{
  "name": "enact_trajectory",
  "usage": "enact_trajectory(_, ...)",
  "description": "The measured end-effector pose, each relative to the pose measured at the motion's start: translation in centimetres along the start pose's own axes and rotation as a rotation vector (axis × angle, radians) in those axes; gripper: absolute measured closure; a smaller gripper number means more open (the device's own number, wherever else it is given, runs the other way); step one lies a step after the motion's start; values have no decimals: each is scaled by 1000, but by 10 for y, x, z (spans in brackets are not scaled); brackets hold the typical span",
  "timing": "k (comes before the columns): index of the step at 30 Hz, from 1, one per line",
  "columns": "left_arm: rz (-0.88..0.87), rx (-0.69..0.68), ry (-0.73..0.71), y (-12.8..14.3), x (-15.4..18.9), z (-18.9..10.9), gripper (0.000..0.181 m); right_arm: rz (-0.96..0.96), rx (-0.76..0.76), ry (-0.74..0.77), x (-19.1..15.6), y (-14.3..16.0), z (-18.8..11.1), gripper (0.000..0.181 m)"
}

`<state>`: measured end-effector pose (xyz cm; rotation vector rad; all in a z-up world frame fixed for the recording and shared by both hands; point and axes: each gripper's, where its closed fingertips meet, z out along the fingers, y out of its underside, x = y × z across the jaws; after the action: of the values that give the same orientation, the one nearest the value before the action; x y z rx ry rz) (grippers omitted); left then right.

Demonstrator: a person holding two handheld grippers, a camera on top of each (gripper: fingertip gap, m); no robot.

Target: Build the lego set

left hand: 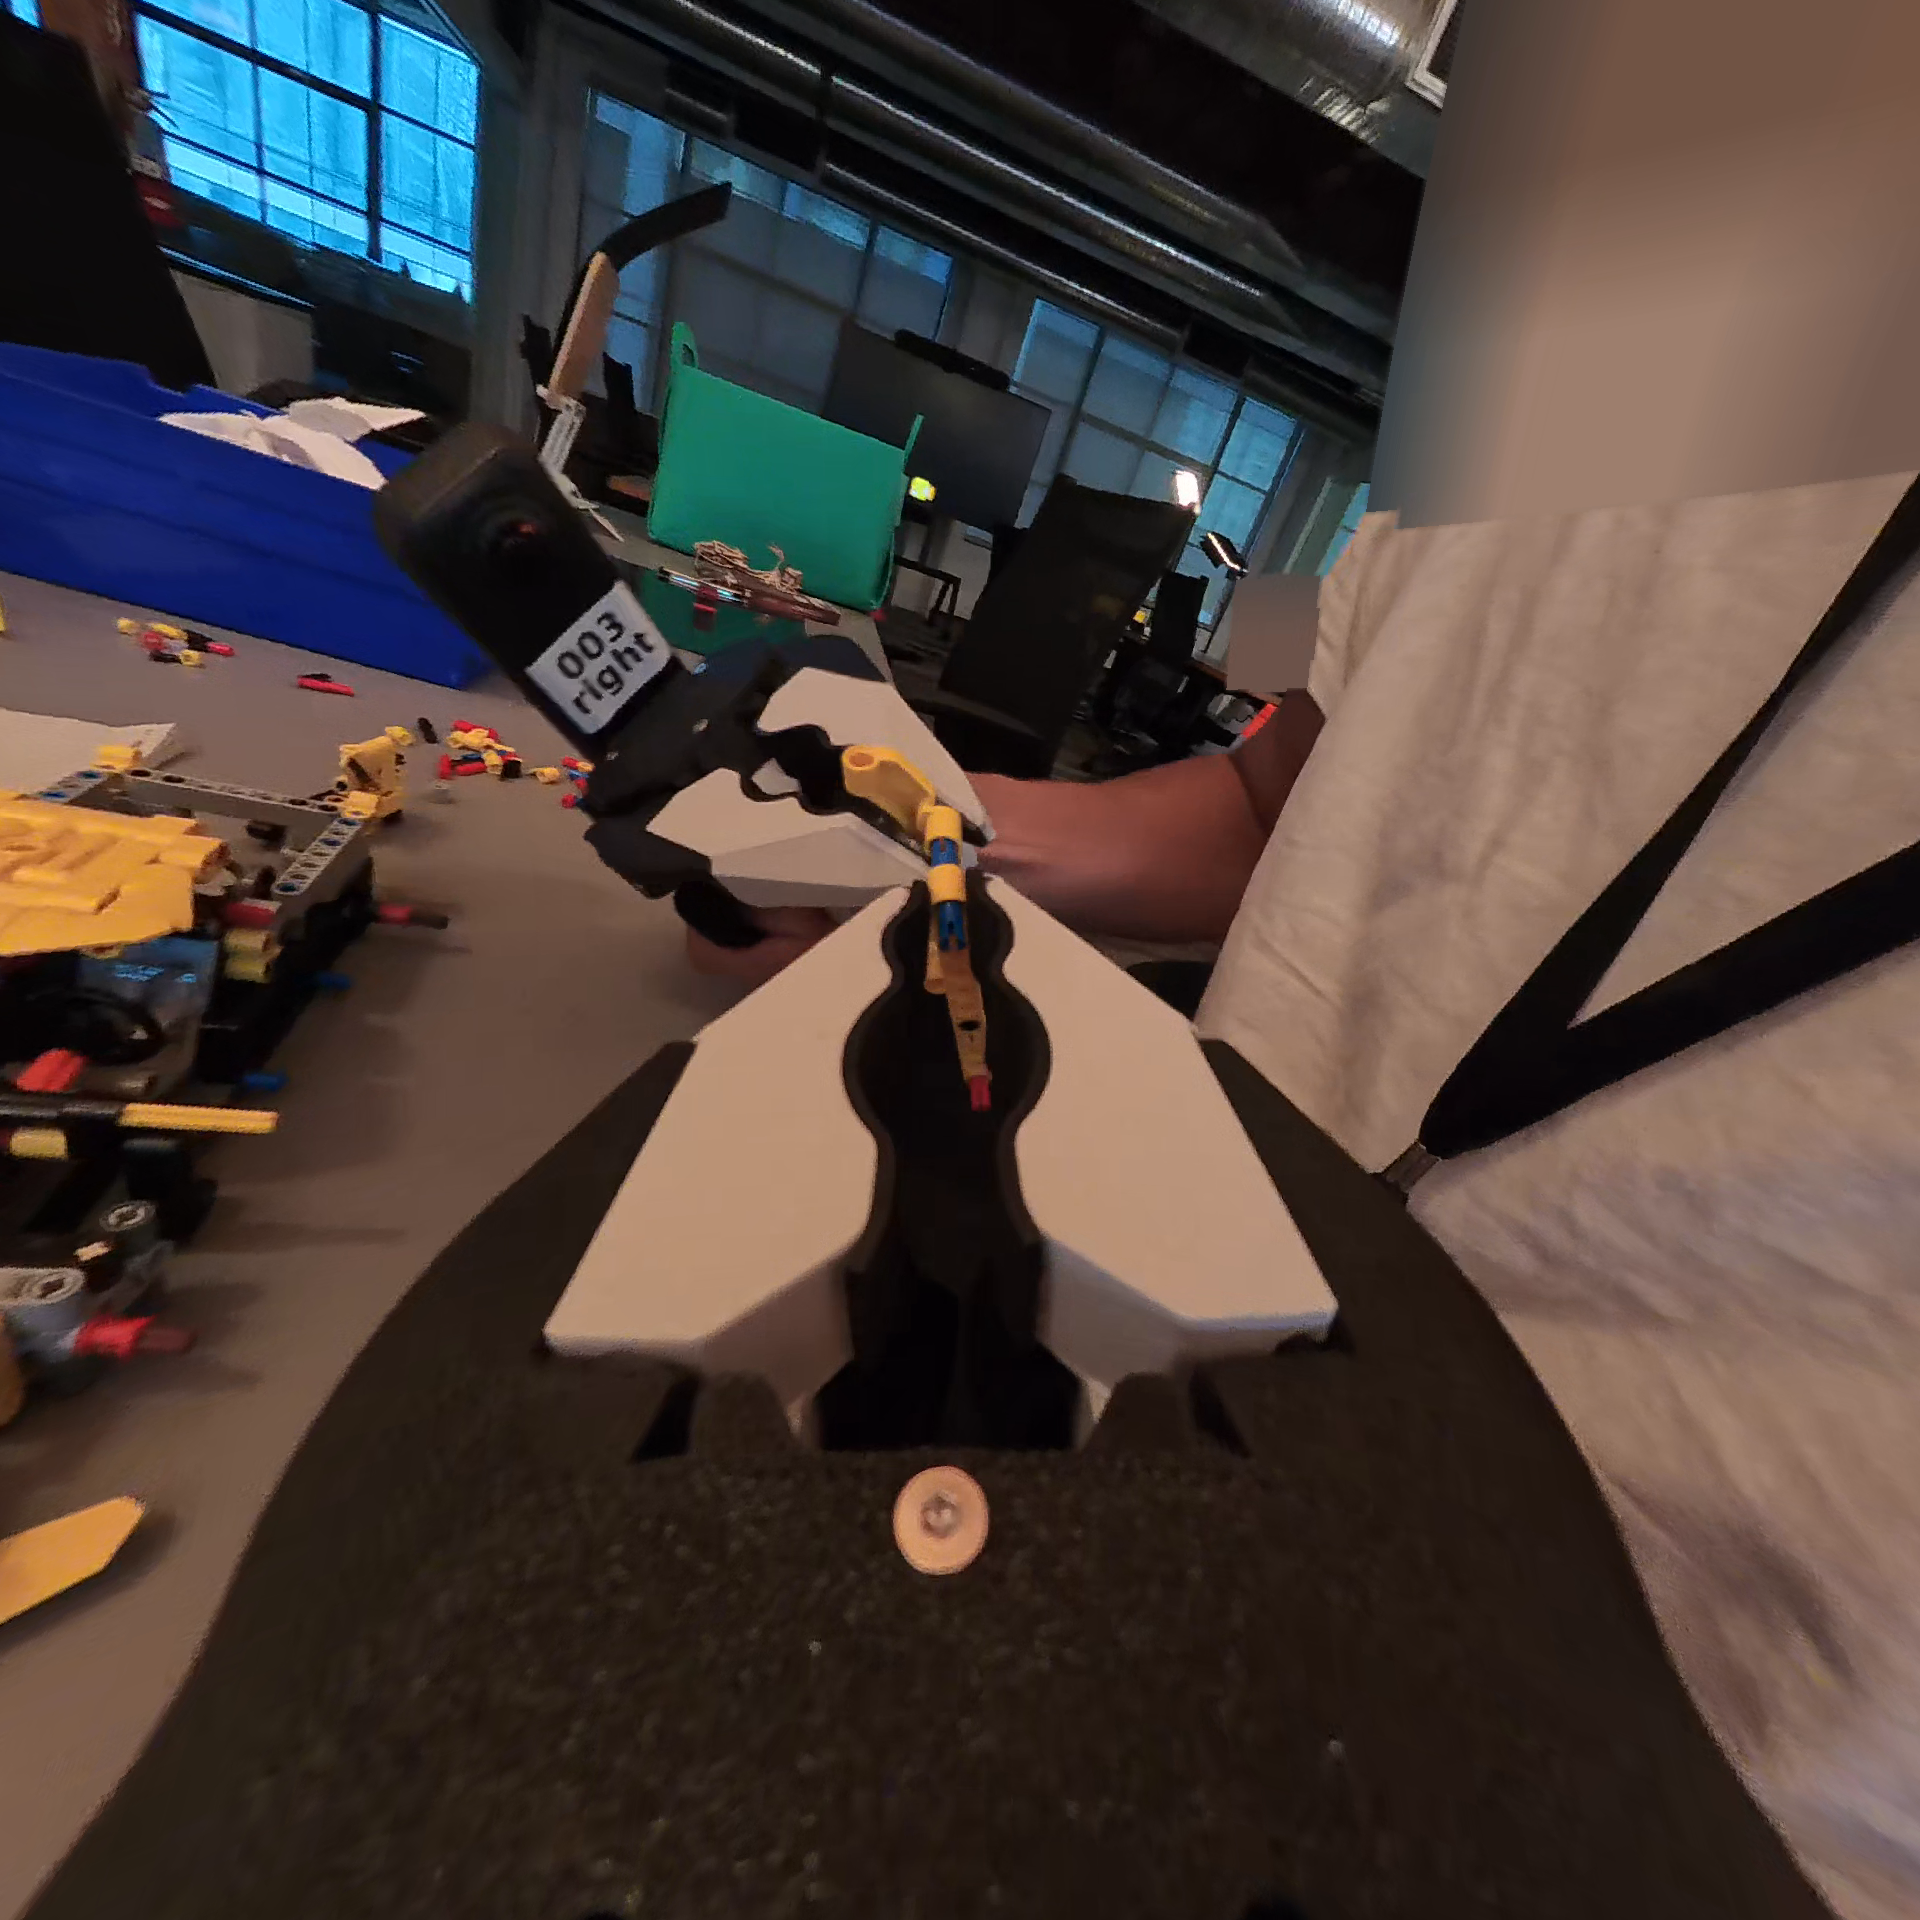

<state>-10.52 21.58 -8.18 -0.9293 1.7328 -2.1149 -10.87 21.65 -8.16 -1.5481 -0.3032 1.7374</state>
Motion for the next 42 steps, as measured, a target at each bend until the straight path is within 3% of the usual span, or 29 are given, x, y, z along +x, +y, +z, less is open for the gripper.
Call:
enact_trajectory(9, 2, -22, 2, 4, 0, 4, 175, 24, -20, -41, 1, 5, -2, 176)
enact_trajectory(15, -43, 13, -54, -2, -14, -3, 174, -76, 34, 93, 10, -7, -13, 164)
enact_trajectory(19, -75, 31, -78, -4, -21, -8, 174, -166, -73, 237, 24, 7, -17, 163)
enact_trajectory(21, -81, 22, -83, -2, -22, -6, 174, -183, -71, 273, 28, 6, -17, 175)
enact_trajectory(24, -126, 66, -129, -6, -33, -9, 173, -131, -17, 259, 29, -2, -18, 178)
enact_trajectory(27, -172, 80, -165, -6, -41, -9, 142, -93, 82, 233, 28, -16, -19, 179)
enact_trajectory(28, -178, 59, -150, -2, -40, -6, 141, -96, 108, 212, 24, -20, -18, 179)
enact_trajectory(30, -176, 4, -119, 5, -35, 1, 142, -103, 158, 194, 21, -28, -14, 179)
enact_trajectory(33, -186, -7, -44, 5, -26, 6, 167, -139, 181, 231, 26, -32, -8, 179)
enact_trajectory(42, -222, 55, 17, -5, -17, 0, 168, -184, 144, 197, 16, -25, -5, 176)
